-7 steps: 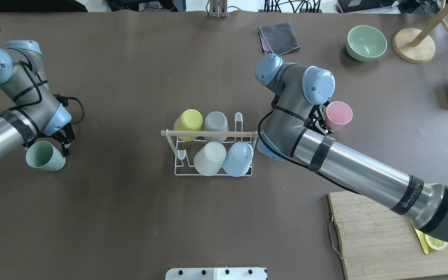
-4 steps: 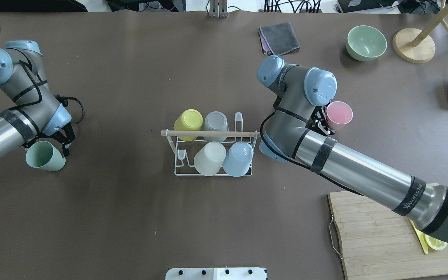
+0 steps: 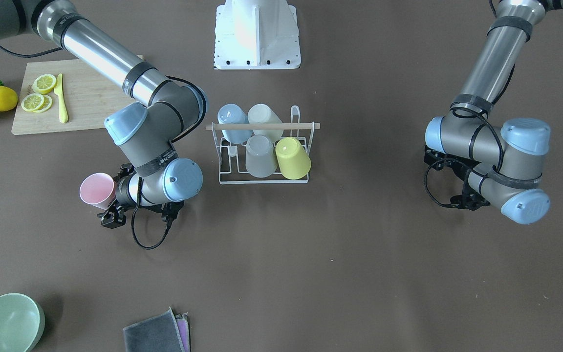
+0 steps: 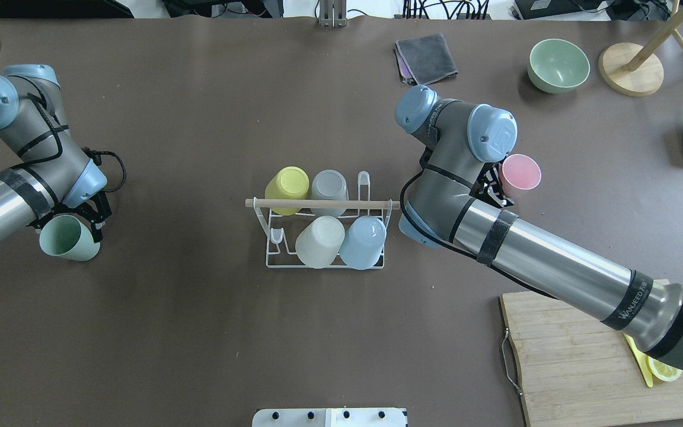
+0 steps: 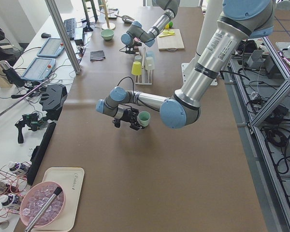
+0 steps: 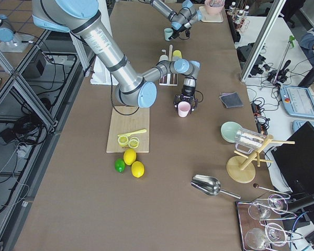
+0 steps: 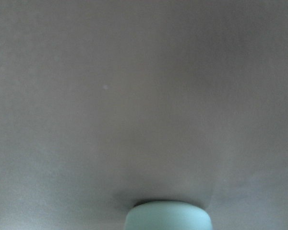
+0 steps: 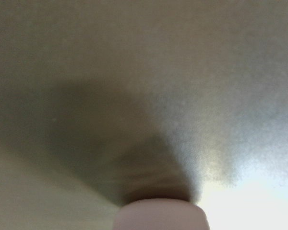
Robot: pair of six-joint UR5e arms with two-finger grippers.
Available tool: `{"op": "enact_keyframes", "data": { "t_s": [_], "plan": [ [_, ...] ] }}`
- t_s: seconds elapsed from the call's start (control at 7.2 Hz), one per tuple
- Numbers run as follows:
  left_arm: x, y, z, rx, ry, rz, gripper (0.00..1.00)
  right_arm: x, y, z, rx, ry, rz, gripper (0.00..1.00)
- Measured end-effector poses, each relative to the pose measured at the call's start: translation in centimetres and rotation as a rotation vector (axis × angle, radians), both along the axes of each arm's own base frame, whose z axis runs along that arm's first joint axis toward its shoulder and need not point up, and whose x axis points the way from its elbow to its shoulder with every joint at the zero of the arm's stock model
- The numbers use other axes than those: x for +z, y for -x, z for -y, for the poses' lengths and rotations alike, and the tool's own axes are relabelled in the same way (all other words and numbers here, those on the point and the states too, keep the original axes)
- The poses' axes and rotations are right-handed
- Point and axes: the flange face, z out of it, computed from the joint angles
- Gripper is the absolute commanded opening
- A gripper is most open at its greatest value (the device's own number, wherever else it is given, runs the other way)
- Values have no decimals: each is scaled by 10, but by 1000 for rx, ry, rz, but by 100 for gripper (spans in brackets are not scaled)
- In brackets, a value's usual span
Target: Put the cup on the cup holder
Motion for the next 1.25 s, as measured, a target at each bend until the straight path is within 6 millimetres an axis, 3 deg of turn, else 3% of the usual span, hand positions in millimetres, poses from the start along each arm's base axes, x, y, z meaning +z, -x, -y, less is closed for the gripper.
{"op": "enact_keyframes", "data": {
  "t_s": [0.14, 0.28, 0.69, 0.83, 1.25],
  "plan": [
    [1, 0, -1, -1, 3, 0, 5, 1, -1, 0, -1, 0, 0, 100],
    [2, 0, -2, -2, 10, 2, 0, 3, -2, 0, -1, 0, -1, 100],
    [-10, 9, -8, 35, 28, -8, 0, 9, -6, 0, 1, 4, -5, 100],
    [-23, 14, -11, 64, 9, -27, 0, 9, -7, 1, 2, 4, -5, 100],
    [-92, 31, -8, 147, -184, -67, 0, 13, -11, 3, 4, 7, -9, 100]
  ]
}}
